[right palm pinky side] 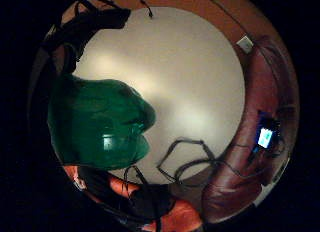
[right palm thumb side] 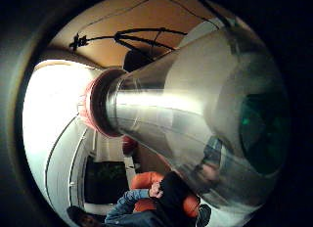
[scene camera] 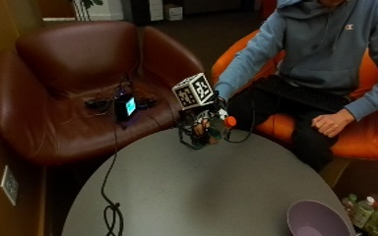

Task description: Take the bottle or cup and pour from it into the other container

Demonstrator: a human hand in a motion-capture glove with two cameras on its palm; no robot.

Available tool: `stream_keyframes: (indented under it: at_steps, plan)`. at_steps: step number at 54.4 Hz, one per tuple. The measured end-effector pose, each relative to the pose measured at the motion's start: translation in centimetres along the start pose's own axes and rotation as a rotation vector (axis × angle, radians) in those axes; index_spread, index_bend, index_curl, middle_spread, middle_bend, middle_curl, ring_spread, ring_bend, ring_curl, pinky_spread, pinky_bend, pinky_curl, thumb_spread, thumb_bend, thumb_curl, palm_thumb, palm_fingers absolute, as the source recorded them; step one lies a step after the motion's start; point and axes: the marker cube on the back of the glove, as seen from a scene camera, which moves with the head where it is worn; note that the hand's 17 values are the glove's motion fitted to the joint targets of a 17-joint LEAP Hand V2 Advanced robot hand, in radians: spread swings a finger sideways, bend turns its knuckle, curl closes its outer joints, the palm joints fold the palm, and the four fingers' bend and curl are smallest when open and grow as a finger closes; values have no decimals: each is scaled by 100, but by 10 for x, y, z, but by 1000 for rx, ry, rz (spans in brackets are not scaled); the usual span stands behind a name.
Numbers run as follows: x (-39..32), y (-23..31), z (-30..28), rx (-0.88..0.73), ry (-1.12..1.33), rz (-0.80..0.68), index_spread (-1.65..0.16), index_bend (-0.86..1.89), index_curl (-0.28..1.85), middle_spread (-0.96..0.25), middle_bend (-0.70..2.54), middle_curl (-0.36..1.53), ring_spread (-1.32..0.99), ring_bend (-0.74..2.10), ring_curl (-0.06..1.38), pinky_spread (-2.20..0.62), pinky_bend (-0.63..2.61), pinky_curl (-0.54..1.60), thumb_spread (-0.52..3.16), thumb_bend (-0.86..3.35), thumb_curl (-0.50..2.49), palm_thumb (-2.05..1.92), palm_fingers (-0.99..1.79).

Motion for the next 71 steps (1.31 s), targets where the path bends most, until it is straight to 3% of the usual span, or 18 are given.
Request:
stream_keyframes:
  at_steps: [37, 71]
  plan:
    - [-82, 10, -17, -55, 256, 52, -25, 10, 26, -13, 23, 49, -23, 36, 40, -17, 27, 38, 48, -3, 70, 99, 103]
    - [-167, -16, 31, -61, 206, 51, -25, 10, 25, -13, 22, 50, -24, 35, 40, -17, 27, 37, 48, -3, 70, 99, 103]
